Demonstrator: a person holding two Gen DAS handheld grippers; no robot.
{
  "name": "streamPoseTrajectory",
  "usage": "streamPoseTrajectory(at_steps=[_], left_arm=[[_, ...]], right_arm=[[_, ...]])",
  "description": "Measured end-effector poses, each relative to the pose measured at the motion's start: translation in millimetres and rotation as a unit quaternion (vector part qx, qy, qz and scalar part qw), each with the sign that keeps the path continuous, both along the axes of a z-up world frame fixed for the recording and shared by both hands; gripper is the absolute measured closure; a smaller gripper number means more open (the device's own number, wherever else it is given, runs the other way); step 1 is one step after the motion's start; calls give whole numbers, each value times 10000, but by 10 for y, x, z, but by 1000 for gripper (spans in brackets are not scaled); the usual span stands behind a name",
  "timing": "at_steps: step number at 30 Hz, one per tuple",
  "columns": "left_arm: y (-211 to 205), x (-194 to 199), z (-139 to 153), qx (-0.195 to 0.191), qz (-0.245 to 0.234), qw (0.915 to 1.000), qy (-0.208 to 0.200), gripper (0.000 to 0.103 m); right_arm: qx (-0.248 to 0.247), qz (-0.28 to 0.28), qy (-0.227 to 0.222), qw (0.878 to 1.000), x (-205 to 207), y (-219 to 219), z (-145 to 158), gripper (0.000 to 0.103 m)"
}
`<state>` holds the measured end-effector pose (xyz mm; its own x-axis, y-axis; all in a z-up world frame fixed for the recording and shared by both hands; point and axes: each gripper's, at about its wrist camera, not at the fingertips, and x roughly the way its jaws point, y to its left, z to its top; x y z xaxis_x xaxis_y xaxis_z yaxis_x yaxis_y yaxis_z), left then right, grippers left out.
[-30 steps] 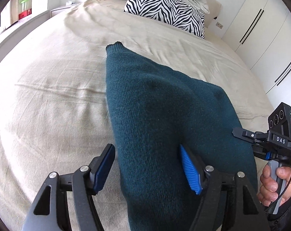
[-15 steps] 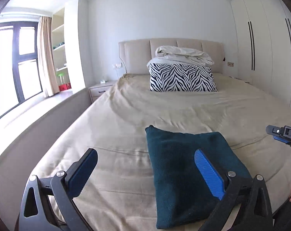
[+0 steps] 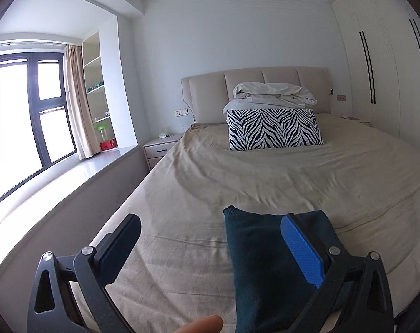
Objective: Fold small clothes
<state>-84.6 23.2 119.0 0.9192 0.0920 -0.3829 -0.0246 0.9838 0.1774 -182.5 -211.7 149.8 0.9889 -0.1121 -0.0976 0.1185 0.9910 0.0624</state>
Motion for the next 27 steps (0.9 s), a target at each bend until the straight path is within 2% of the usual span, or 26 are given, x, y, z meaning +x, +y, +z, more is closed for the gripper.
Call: streamPoseTrajectory(at_steps=[3,6,10,13,18,27], left_arm=[[10,176,-204,-157,69,9982,574,0],[19,270,-429,-359,20,9932,1107,0],[34,411,-702,-655,-39,9831,1708,0],[-11,438,-851,-618,-79,9798,1901,0],[-25,464,-983,-721,-146,9752,2090,0],[35,494,-1058,-798,-65,9735,2144,0]], right_arm=[[-68,75,449,9989,67,120,49,0],[253,217,1317,9907,269,149,-161,0],[562,112,2696,9613,631,121,-714,0],[707,116,3284,9418,765,138,-1058,0],[429,118,3498,9358,835,251,-1257,0],[393,250,3621,9310,822,296,-1261,0]])
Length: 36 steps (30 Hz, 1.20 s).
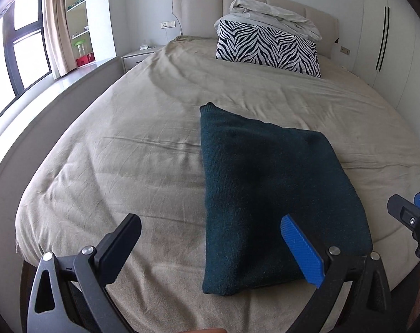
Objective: Fold small clothes
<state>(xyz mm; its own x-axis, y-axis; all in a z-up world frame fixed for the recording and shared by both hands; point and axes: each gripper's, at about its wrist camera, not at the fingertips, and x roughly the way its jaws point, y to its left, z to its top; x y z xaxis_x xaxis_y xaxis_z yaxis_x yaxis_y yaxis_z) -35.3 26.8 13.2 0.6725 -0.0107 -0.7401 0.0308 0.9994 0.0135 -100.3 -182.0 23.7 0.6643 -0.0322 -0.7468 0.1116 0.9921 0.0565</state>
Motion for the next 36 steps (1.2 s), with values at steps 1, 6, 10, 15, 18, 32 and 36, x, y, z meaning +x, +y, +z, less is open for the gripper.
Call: streamPoseTrajectory(at_steps=[1,6,10,15,18,32,36], left_arm=[[4,2,-8,7,13,10000,3,0],[19,21,-58,11,27,10000,64,0],[21,31,-75,11,17,10000,77,0],[16,32,-99,-5,7,10000,97,0],[11,30,-104,-7,-3,9999,103,0],[4,37,-142,-44,-45,9999,140,0],[2,39,-155,-67,-63,9998,161,0]], right_arm=[[-3,28,10,10000,-4,15,-2,0],[-73,102,41,9999,-30,92,-18,0],[-68,117,102,9999,-19,91,-51,0],[-74,133,147,9998,-13,106,-87,0],[-66,118,170,9998,-11,103,-105,0],[-45,69,272,9996,-1,101,-204,0],[-43,57,281,9996,-1,98,-213,0]])
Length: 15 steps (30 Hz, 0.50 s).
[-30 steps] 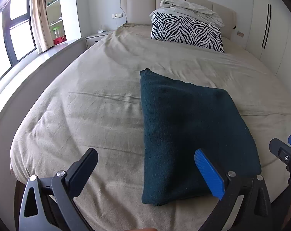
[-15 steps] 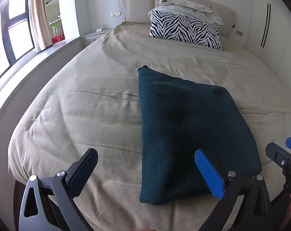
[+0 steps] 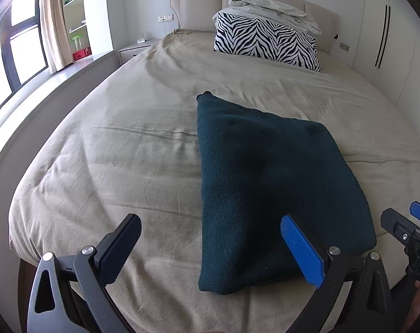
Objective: Fold small clothes
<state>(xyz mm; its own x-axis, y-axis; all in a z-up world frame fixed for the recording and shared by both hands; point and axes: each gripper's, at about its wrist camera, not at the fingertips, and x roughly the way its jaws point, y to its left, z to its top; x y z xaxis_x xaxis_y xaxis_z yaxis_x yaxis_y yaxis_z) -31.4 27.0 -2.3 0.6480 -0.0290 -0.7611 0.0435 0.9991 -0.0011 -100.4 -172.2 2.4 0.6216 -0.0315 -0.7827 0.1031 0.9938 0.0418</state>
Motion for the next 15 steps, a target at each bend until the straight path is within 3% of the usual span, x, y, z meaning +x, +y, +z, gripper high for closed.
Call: streamPoseTrajectory(at_steps=[15], left_arm=[[-5,12,-32,-17,-22,10000,44,0]], right_arm=[[15,-47,43,10000,-3,-12,-49,0]])
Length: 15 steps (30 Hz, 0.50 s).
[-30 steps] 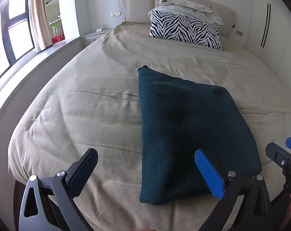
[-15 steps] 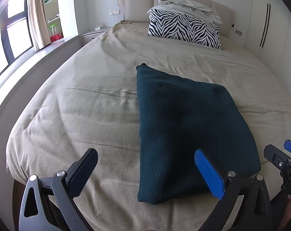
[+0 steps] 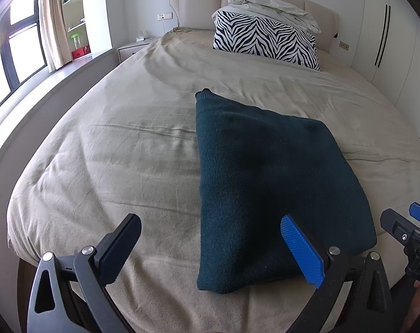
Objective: Fold small clothes
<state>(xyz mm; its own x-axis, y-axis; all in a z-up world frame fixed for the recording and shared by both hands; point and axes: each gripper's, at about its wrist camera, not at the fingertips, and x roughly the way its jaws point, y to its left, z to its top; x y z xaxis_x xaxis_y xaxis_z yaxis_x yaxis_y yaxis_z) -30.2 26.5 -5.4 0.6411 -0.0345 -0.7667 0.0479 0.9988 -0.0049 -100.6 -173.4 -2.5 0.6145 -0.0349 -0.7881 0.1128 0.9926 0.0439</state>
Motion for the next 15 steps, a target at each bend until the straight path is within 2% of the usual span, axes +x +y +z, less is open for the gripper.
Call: streamPoseTrajectory(at_steps=[15], left_arm=[[-6,-1,-14,6,-14,10000,18,0]], right_arm=[[-1,-5,1,10000,-2,-3,0,0]])
